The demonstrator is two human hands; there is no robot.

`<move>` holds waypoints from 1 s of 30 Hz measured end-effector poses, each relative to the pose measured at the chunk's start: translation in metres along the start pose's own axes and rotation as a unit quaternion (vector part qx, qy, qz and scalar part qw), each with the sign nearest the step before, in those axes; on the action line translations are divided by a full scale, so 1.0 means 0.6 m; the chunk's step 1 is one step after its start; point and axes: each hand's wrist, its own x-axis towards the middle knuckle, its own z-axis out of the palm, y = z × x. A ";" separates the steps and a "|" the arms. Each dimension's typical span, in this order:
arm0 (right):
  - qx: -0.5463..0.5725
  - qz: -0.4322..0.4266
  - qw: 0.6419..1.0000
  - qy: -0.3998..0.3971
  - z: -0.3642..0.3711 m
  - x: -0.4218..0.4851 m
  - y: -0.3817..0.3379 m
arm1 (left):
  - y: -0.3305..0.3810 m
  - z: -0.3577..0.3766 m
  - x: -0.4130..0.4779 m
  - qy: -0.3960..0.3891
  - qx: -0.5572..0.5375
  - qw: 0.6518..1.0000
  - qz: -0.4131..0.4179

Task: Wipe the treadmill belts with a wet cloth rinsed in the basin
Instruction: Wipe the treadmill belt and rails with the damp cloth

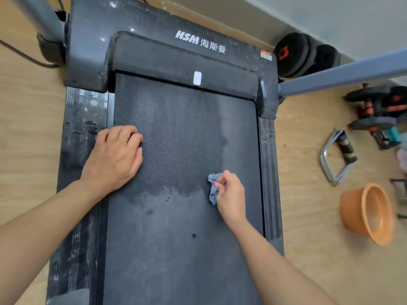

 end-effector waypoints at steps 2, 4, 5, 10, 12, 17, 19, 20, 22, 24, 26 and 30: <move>0.078 0.004 0.997 0.014 -0.020 0.106 -0.058 | 0.002 0.000 0.005 -0.004 -0.005 1.000 -0.011; 0.085 -0.004 0.995 0.055 -0.039 0.237 -0.118 | 0.001 -0.001 0.006 -0.009 -0.004 1.000 -0.012; 0.062 -0.004 0.995 0.079 -0.048 0.294 -0.147 | -0.001 -0.001 0.007 -0.008 -0.010 1.000 -0.012; -0.016 -0.042 0.993 0.106 -0.041 0.363 -0.159 | -0.004 -0.005 0.009 -0.012 -0.031 0.999 -0.025; -0.009 -0.055 0.995 0.086 -0.028 0.281 -0.105 | -0.002 -0.007 0.009 -0.019 -0.037 0.999 -0.032; -0.004 -0.008 0.998 0.057 -0.007 0.021 0.046 | -0.004 -0.004 0.008 -0.021 -0.047 0.998 -0.038; 0.002 -0.030 0.999 0.013 -0.017 0.022 0.039 | -0.003 -0.004 0.010 -0.022 -0.044 0.998 -0.036; 0.013 -0.045 0.999 0.003 -0.023 0.062 0.017 | -0.004 -0.004 0.011 -0.023 -0.044 0.998 -0.034; 0.015 -0.066 0.997 0.034 -0.035 0.173 -0.053 | -0.003 -0.005 0.011 -0.021 -0.046 0.998 -0.031; 0.006 -0.069 0.994 0.086 -0.041 0.304 -0.128 | -0.004 -0.004 0.012 -0.016 -0.049 0.998 -0.029; -0.012 -0.066 0.992 0.103 -0.034 0.388 -0.181 | -0.006 -0.003 0.009 -0.013 -0.046 0.999 -0.026; -0.024 -0.081 0.994 0.062 -0.029 0.342 -0.148 | -0.003 -0.007 0.008 -0.015 -0.044 0.998 -0.029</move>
